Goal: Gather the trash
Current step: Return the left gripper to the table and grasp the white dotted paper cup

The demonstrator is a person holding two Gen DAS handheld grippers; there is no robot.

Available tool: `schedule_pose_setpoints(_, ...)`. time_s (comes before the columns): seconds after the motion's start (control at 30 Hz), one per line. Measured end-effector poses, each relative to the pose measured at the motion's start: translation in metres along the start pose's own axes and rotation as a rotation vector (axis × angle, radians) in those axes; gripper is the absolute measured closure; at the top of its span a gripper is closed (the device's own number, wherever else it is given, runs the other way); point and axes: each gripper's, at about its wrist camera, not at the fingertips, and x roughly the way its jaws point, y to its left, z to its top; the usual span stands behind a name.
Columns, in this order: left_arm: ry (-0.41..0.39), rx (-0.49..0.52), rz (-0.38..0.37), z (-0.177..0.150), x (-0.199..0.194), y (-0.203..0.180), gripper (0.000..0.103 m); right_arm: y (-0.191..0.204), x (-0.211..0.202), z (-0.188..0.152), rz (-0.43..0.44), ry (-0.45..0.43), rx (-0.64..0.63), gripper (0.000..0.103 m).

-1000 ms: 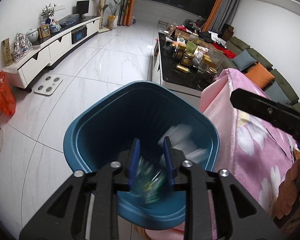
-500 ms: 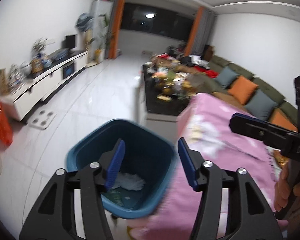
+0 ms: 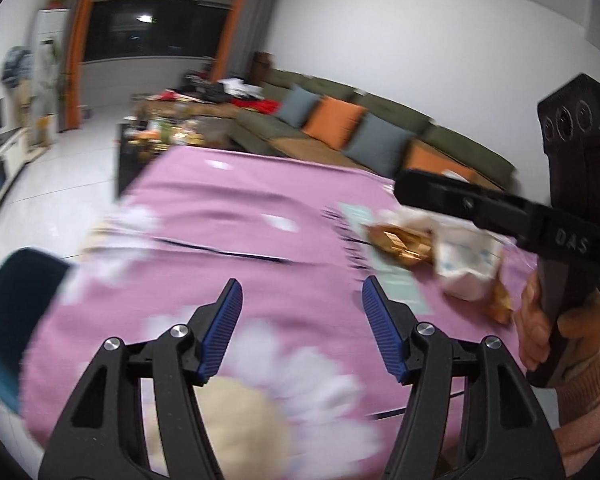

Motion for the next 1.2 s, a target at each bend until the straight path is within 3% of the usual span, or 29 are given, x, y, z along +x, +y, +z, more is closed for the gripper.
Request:
schedule_pose_setpoints(0.23, 0.082, 0.074, -0.146, -0.004, 0.038, -0.06, 0.04, -0.054, -0.048, -0.02, -0.135, -0.044, 0.081, 0.055)
schedule_pose_setpoints(0.6, 0.154, 0.109, -0.258, 0.006, 0.078, -0.102, 0.032, -0.116, -0.09, -0.046, -0.255, -0.086, 0.236, 0.051)
schedule_pose_setpoints(0.83, 0.212, 0.104, -0.285, 0.01, 0.104, -0.115, 0.031, -0.145, -0.096, -0.063, -0.244, -0.085, 0.346, 0.049)
schedule_pose_setpoints(1.2, 0.309, 0.051, -0.328, 0.016, 0.138, -0.117, 0.033, -0.17, -0.08, -0.07, -0.11, -0.07, 0.521, 0.046)
